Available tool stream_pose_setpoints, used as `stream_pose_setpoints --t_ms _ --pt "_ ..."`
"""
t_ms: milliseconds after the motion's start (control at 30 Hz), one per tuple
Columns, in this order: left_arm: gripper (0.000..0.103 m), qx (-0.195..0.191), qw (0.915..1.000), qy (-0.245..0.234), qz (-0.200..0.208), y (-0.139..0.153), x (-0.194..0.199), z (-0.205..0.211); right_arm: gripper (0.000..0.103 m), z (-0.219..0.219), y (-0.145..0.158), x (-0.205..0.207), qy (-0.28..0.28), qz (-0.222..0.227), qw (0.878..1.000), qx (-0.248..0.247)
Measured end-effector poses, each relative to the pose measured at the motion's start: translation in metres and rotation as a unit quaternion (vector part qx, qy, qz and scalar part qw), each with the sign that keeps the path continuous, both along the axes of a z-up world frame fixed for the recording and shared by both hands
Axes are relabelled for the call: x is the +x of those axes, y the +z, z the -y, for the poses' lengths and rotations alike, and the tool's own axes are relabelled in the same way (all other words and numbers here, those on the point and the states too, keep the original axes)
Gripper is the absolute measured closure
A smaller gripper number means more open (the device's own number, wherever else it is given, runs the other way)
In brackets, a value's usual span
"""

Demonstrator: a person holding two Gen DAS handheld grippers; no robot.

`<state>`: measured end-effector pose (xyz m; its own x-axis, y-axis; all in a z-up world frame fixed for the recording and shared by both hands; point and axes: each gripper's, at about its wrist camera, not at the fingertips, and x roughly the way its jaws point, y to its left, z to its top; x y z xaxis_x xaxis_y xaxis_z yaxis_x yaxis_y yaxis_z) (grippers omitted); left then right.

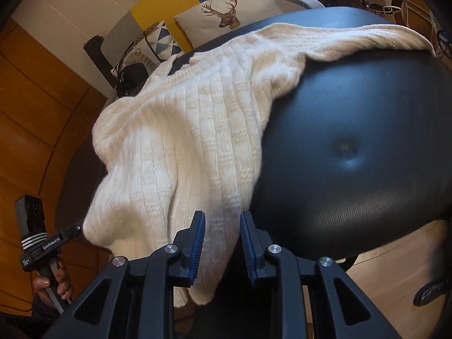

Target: Fold clothes

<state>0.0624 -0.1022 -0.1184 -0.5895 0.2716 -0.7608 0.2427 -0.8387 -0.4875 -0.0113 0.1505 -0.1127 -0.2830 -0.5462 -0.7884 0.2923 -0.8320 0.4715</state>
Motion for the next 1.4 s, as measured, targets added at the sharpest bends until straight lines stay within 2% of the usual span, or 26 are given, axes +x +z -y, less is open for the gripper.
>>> stream_pose_setpoints --t_ms 133,333,467,633,700,800,867,933,1033,1133,1200,1233,1267,1400 --pt "0.093 0.014 0.9996 -0.019 -0.018 0.009 0.000 -0.006 0.078 0.007 0.003 0.008 0.007 -0.007 1.000 0.003" --pt "0.093 0.049 0.9981 -0.036 -0.012 0.006 -0.001 -0.006 0.078 0.019 0.007 0.014 0.022 -0.015 1.000 0.013" --pt "0.093 0.041 0.9976 -0.052 -0.020 0.010 0.005 -0.008 0.078 0.020 0.006 0.017 0.024 -0.015 1.000 0.014" --pt "0.093 0.076 0.9945 -0.065 -0.032 0.010 0.008 -0.005 0.078 0.023 -0.003 0.018 0.026 -0.003 0.999 0.025" --pt "0.092 0.076 0.9934 -0.076 -0.039 0.015 0.011 -0.007 0.078 0.025 -0.003 0.018 0.031 -0.004 0.999 0.032" --pt "0.089 0.039 0.9949 -0.086 -0.038 0.023 0.014 -0.008 0.078 0.028 -0.004 0.018 0.035 -0.005 0.999 0.038" --pt "0.070 0.031 0.9950 -0.087 -0.039 0.022 0.013 -0.006 0.078 0.029 -0.005 0.017 0.034 -0.004 0.999 0.038" --pt "0.065 0.043 0.9942 -0.090 -0.039 0.015 0.005 -0.004 0.078 0.031 -0.007 0.016 0.035 -0.001 0.999 0.038" --pt "0.065 0.043 0.9937 -0.102 -0.018 -0.001 -0.013 -0.012 0.078 0.036 -0.008 0.016 0.038 -0.001 0.998 0.045" --pt "0.065 0.017 0.9945 -0.102 -0.015 -0.005 -0.024 -0.023 0.078 0.037 -0.003 0.019 0.040 -0.009 0.998 0.048" --pt "0.065 -0.002 0.9952 -0.097 -0.012 -0.007 -0.030 -0.028 0.078 0.035 -0.001 0.020 0.039 -0.012 0.998 0.052" --pt "0.072 -0.005 0.9955 -0.093 -0.012 -0.007 -0.031 -0.028 0.078 0.034 0.000 0.020 0.037 -0.012 0.998 0.054" --pt "0.088 -0.010 0.9959 -0.090 -0.011 -0.007 -0.032 -0.029 0.078 0.032 0.000 0.020 0.034 -0.013 0.998 0.055" --pt "0.096 -0.024 0.9971 -0.064 -0.034 0.005 -0.031 -0.021 0.078 0.019 -0.003 0.020 0.019 0.000 0.999 0.044"
